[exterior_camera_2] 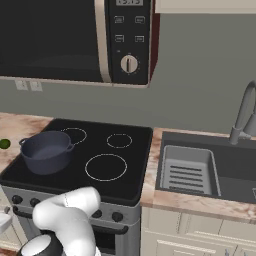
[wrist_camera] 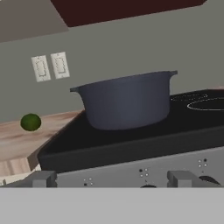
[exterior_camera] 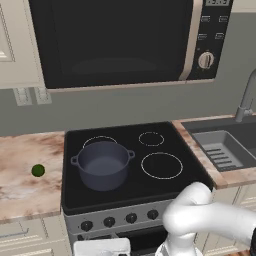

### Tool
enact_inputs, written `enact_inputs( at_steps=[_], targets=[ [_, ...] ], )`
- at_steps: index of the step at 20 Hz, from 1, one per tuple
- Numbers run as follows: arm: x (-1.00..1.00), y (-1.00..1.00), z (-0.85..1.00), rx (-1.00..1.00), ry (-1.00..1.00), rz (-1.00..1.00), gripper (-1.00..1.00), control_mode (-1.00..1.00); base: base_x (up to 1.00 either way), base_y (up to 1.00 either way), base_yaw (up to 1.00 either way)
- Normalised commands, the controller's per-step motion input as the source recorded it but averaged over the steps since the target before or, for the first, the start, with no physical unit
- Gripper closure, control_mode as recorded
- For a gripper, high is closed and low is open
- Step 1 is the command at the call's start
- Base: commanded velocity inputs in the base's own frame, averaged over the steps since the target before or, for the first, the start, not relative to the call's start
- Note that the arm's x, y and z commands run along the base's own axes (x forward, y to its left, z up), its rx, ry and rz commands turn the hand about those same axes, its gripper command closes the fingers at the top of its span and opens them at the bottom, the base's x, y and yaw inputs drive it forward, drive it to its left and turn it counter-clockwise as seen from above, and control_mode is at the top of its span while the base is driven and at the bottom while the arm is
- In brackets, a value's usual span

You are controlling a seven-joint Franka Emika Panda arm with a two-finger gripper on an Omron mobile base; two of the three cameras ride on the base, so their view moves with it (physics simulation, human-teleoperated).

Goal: Turn on the burner for the pot on the stove. Wait thirty seconds for the pot to heat up. Then add the lime to the pot.

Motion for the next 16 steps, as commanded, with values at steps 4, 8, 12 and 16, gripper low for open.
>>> enact_inputs(
  at_steps=[4, 8, 12, 16],
  targets=[
    [0.00, 0.00, -0.04, 0.00, 0.00, 0.00, -1.00, -1.00, 0.00, 0.00, 0.00],
    [0.00, 0.00, -0.06, 0.00, 0.00, 0.00, -1.00, -1.00, 0.00, 0.00, 0.00],
    [0.03, 0.00, -0.05, 0.00, 0.00, 0.00, -1.00, -1.00, 0.00, 0.00, 0.00],
    [0.06, 0.00, -0.08, 0.00, 0.05, 0.00, -1.00, -1.00, 0.00, 0.00, 0.00]
  ],
)
